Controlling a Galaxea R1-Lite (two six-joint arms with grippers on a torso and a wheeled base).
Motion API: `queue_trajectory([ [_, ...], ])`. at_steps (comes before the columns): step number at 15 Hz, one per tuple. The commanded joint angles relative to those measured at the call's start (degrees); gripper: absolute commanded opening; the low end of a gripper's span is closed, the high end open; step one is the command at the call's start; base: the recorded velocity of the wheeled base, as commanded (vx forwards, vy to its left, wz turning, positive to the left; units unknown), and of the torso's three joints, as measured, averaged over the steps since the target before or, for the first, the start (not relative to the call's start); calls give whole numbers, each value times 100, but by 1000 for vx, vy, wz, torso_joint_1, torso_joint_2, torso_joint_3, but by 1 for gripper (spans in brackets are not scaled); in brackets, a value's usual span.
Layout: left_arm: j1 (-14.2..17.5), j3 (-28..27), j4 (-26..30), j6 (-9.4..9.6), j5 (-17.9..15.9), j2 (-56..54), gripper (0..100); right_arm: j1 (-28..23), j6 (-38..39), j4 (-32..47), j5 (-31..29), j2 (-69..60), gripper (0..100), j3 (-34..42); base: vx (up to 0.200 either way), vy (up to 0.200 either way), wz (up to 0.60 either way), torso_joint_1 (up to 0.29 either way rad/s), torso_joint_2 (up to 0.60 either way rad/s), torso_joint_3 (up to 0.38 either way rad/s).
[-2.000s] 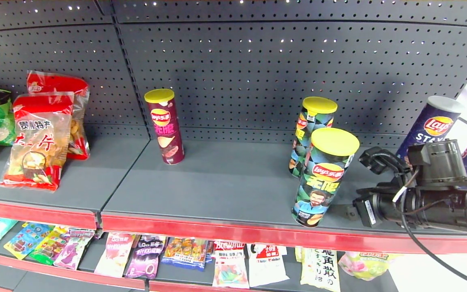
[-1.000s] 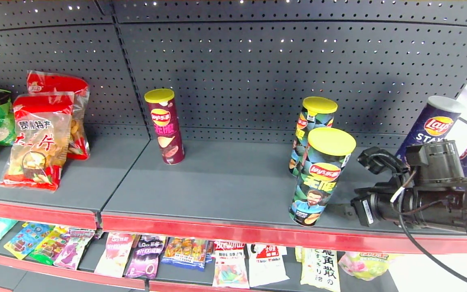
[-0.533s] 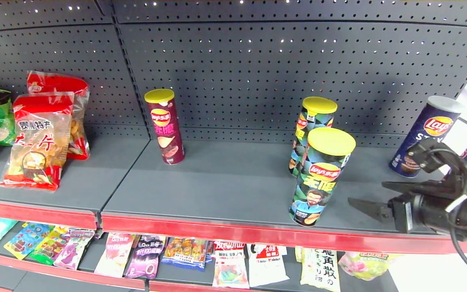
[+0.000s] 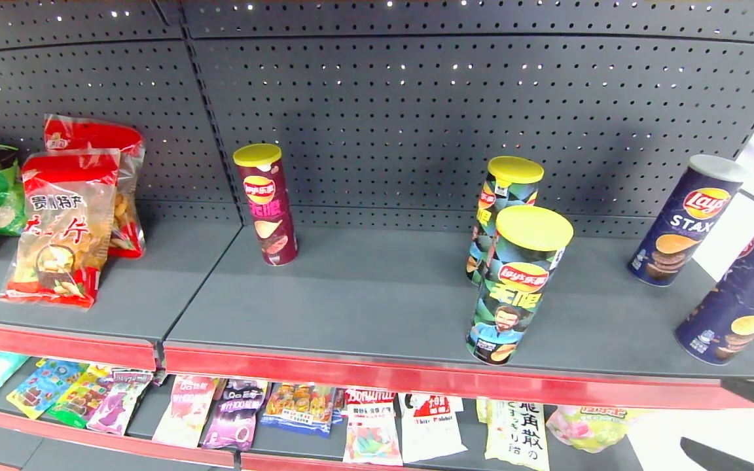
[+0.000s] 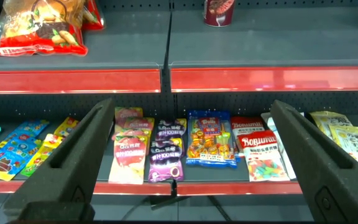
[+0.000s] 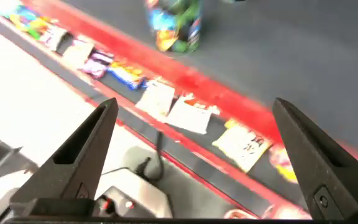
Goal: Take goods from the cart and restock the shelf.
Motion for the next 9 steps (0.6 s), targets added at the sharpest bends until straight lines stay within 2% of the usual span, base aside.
queue_trajectory([
  [1,1,0,-2,-1,3,-1,100,-1370,1,1174,588,-2466,100,329,0,0,0,0,0,0],
  [2,1,0,7,-1,3,-1,100,-1476,9,1253,544,-2624,100,329,0,0,0,0,0,0],
  [4,1,0,-2,-1,3,-1,100,-1775,-8,1341,-994,-3274,100,347,0,0,0,0,0,0],
  [7,1,0,-2,-1,3,-1,100,-1704,-8,1279,-1425,-3608,100,320,0,0,0,0,0,0],
  [9,1,0,-2,-1,3,-1,100,-1704,-8,1306,-1451,-3608,100,470,0,0,0,0,0,0],
])
